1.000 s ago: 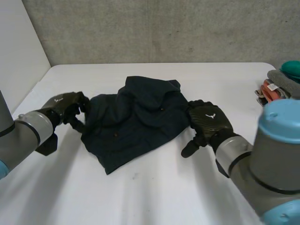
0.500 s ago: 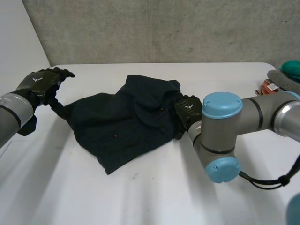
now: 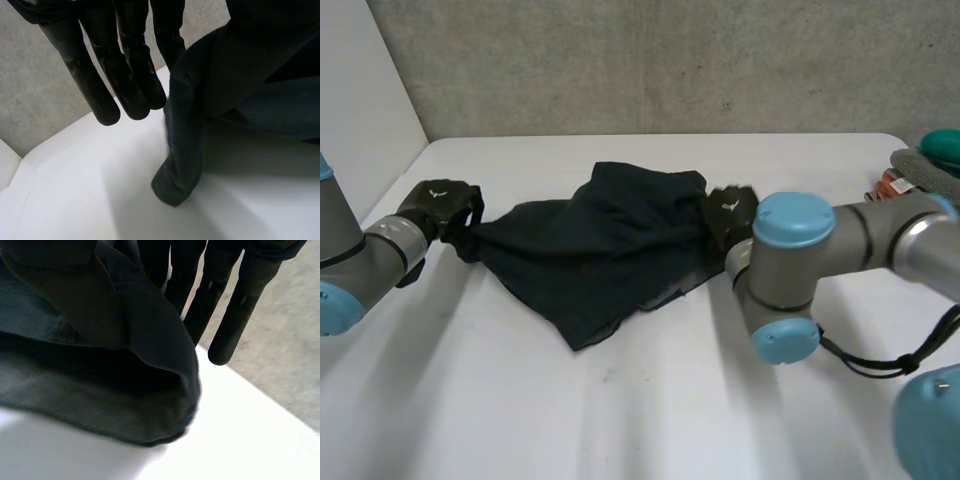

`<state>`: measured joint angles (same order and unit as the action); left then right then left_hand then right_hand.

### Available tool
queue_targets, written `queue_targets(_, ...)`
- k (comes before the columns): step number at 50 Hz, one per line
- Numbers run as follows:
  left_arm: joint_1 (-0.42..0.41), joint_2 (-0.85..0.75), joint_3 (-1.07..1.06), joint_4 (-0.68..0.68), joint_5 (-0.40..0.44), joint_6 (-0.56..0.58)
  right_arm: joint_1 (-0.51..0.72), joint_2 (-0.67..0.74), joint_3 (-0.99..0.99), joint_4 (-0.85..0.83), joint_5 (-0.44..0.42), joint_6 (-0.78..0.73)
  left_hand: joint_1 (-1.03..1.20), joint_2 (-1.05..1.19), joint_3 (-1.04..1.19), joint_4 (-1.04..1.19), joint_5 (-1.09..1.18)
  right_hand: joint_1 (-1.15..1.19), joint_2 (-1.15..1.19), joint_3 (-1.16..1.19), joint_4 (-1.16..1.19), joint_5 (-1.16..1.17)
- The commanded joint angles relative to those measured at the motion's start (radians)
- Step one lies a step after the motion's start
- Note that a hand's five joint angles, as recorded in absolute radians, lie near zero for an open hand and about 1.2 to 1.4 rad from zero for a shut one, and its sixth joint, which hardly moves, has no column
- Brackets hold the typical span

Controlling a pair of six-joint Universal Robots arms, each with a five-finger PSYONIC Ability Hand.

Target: Fold the laundry.

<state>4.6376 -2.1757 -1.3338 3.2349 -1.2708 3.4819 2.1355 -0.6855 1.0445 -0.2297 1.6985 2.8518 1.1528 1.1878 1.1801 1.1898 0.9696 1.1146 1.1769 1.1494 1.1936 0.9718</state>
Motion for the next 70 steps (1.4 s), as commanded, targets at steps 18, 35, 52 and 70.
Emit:
queue_targets(18, -0.451, 0.377, -0.421, 0.072, -0.246, -0.201, -0.187, 0.156, -0.465, -0.091, -0.226, -0.118, 0.244, 0.209, 0.216, 0.207, 0.252, 0.282, 0.219, 0.247, 0.203, 0.250)
queue_targets(35, -0.464, 0.422, -0.393, -0.052, -0.397, -0.156, -0.210, -0.178, -0.060, -0.034, -0.141, 0.006, -0.978, -1.013, -1.006, -1.015, -0.970, -0.940, -1.002, -0.975, -1.019, -0.972)
queue_targets(52, -0.275, 0.538, -0.548, -0.087, -0.248, -0.420, -0.213, -0.617, 0.415, 0.498, -0.327, 0.221, -0.925, -0.960, -0.952, -0.962, -0.916, -0.896, -0.958, -0.931, -0.975, -0.928)
queue_targets(70, -0.244, 0.162, -0.326, -0.147, -0.085, -0.583, -0.002, -0.534, 0.756, 0.010, -0.122, 0.089, -0.702, -0.737, -0.729, -0.739, -0.693, -0.682, -0.744, -0.717, -0.761, -0.713)
